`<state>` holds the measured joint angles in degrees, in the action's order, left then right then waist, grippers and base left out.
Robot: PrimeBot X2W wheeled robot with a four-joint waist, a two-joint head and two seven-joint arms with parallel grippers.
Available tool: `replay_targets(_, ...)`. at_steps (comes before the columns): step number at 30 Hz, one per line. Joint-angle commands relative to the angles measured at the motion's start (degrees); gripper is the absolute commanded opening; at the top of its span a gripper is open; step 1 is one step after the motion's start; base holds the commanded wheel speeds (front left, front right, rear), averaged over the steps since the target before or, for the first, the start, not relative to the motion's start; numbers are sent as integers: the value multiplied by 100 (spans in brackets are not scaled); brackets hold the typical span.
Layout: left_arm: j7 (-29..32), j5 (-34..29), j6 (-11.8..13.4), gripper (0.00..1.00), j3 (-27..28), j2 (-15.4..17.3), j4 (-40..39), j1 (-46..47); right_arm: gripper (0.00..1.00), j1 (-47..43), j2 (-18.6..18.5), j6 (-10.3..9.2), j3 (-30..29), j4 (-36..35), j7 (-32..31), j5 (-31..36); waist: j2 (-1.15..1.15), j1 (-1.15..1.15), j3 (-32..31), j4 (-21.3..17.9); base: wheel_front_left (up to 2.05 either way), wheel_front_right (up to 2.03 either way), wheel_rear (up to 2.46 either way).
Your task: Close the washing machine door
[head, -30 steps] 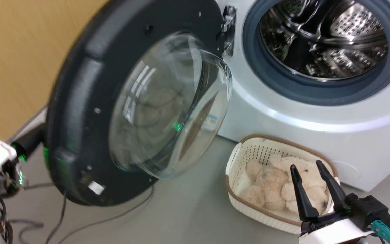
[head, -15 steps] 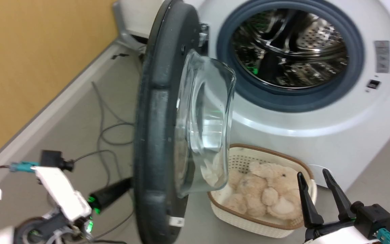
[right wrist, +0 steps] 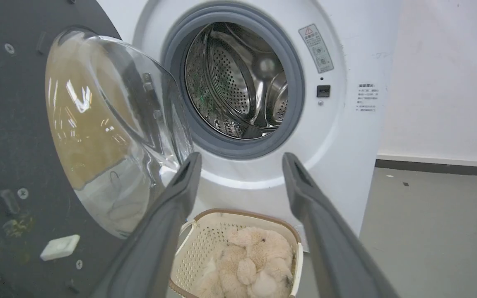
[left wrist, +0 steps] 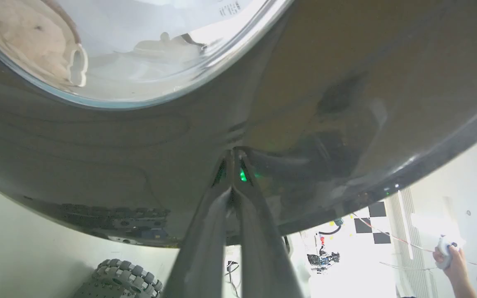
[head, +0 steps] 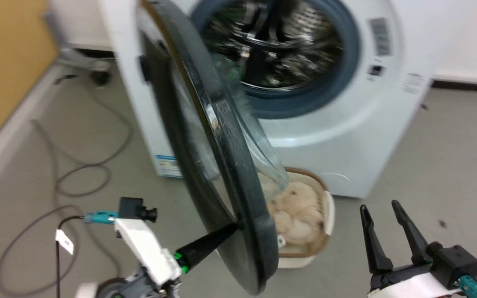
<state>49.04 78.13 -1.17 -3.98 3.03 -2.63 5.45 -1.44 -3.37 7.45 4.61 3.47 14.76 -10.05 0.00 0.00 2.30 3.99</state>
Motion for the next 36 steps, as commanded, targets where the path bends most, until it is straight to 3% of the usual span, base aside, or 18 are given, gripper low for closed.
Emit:
replay_targets(1, -173, -88, -76, 0, -81, -13, 76, 53, 100, 68, 3, 3, -5, -40, 24, 34, 0, 0, 204, -462, 0, 0, 0)
replay_targets(10, -1925, 535, -137, 0, -725, -14, 874, 796, 100, 170, 13, 3, -2, -89, 24, 26, 0, 0, 613, -1603, 0, 0, 0)
replay_targets(13, -3321, 1066, -195, 0, -1060, -14, 1563, 1762, 100, 236, 35, 3, 100, -77, 24, -49, 0, 0, 818, -2249, 0, 0, 0)
replay_targets(17, -4060, 1327, -259, 0, -1262, -14, 2023, 2364, 100, 256, 43, 3, 153, -72, 24, -83, 0, 0, 868, -2437, 0, 0, 0)
replay_targets(21, -4484, 1613, -385, 0, -1481, -14, 2460, 2768, 100, 241, 46, 3, 146, -64, 24, -102, 0, 0, 846, -2458, 0, 0, 0)
replay_targets(27, -4511, 1550, -561, 0, -1869, 16, 2804, 2763, 100, 181, 48, 3, 85, -74, 24, -81, 0, 0, 661, -2177, 0, 0, 0)
replay_targets(32, -4685, 390, -623, 0, -2607, 584, 2516, 2310, 100, 107, 48, 3, 23, -107, 24, -11, 0, 0, 421, -1795, 0, 0, 0)
replay_targets(36, -5426, -1076, -629, 0, -3205, 1330, 2124, 1972, 100, 21, 20, 3, -20, -142, 24, 28, 0, 0, 235, -1425, 0, 0, 0)
